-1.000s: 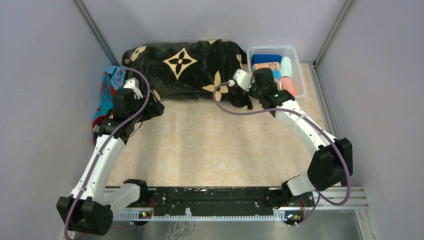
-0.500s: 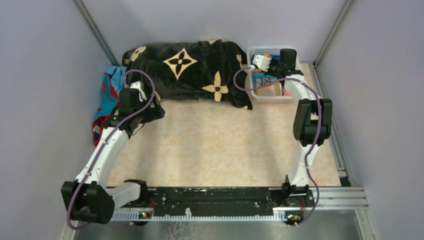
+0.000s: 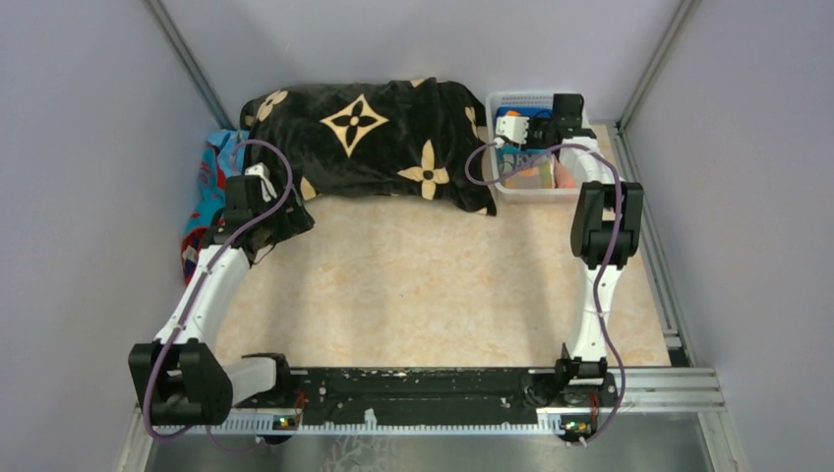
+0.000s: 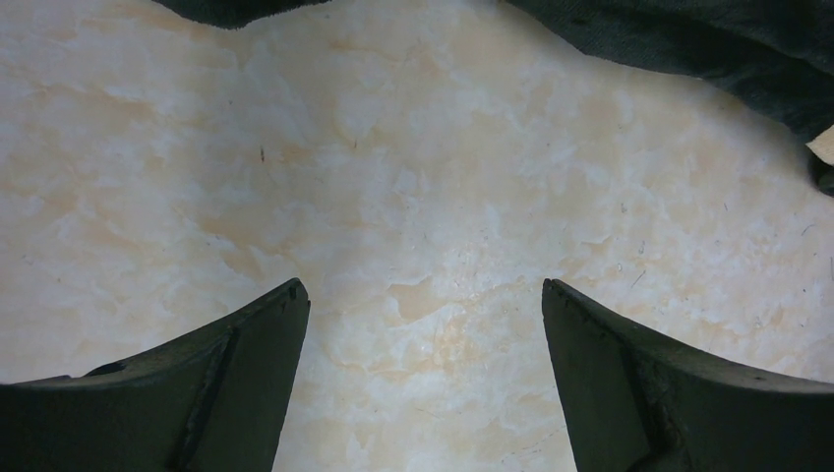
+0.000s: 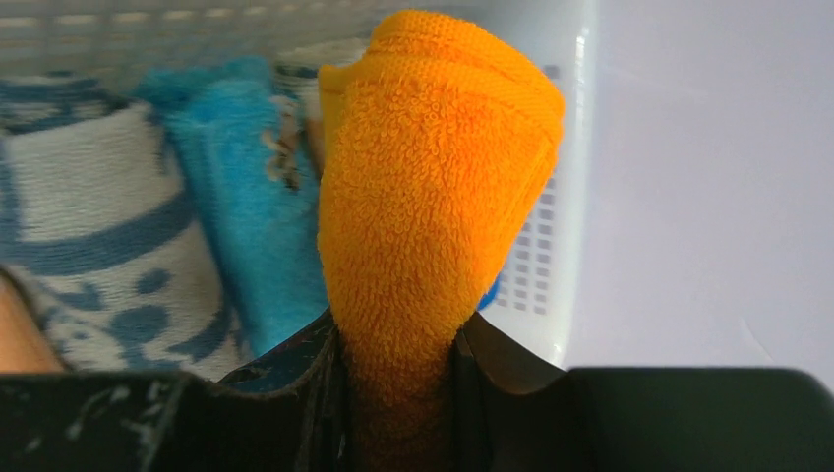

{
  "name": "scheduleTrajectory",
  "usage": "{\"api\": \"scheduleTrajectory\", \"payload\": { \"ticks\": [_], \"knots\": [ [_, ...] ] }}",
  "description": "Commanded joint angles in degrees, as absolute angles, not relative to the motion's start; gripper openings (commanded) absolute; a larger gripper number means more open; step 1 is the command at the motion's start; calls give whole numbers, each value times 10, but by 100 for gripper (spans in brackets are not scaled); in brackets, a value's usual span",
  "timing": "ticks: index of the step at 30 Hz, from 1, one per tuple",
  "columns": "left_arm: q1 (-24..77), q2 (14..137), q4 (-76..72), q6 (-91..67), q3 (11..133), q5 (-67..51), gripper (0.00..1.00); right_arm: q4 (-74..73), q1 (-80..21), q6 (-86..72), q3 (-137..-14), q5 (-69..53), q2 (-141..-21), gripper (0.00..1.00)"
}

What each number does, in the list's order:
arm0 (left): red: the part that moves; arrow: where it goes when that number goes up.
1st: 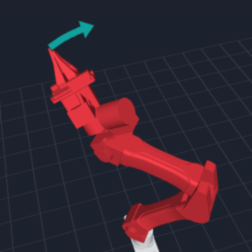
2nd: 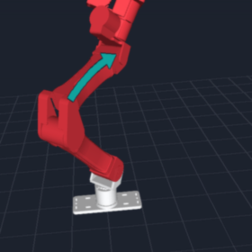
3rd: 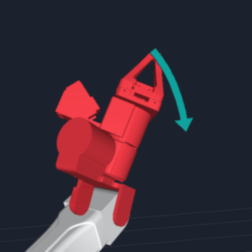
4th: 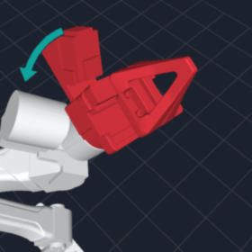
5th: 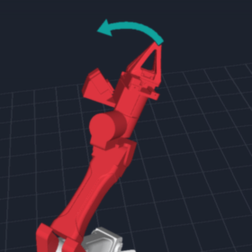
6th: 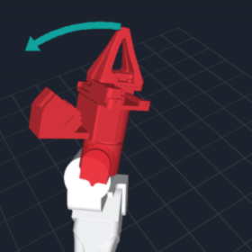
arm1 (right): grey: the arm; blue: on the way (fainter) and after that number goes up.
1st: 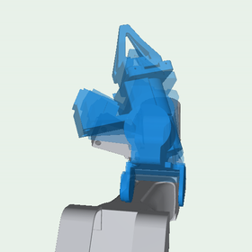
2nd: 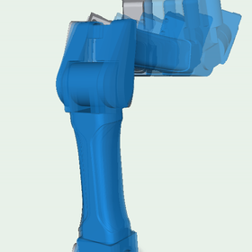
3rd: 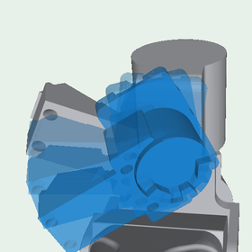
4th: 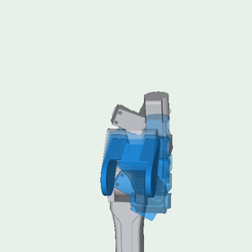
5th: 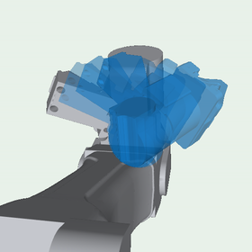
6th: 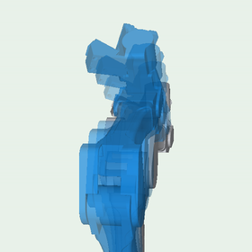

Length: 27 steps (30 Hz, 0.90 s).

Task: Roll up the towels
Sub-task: Place the towel in the bin.

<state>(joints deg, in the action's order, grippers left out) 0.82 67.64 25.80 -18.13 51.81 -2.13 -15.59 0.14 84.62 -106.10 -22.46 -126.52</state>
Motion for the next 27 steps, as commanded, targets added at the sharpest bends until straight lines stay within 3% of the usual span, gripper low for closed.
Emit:
{"api": "scheduleTrajectory", "payload": {
  "ticks": [1, 8, 14, 16, 18, 22, 23, 24, 27],
  "knots": [
    [-2, 677, 240, -182, 514, -44, 93, -224, 5, 885, -1092, -280, -1273, 0],
    [-6, 677, 238, -182, 511, -49, 93, -310, 5, 898, -1087, -285, -1284, 0],
    [-7, 677, 235, -182, 508, -55, 93, -259, 4, 886, -1051, -261, -1298, 1],
    [-6, 676, 234, -182, 507, -55, 93, -236, 4, 870, -1045, -258, -1304, 11],
    [-7, 677, 233, -182, 506, -56, 93, -233, 4, 854, -1048, -259, -1305, 29],
    [-7, 678, 231, -183, 505, -59, 93, -240, 4, 845, -1052, -264, -1289, 34],
    [-7, 677, 231, -182, 505, -60, 93, -240, 4, 845, -1053, -264, -1284, 39],
    [-7, 677, 230, -182, 504, -61, 93, -241, 4, 844, -1054, -267, -1278, 50],
    [-7, 675, 230, -182, 504, -60, 93, -249, 4, 842, -1056, -277, -1264, 53]
  ]
}}
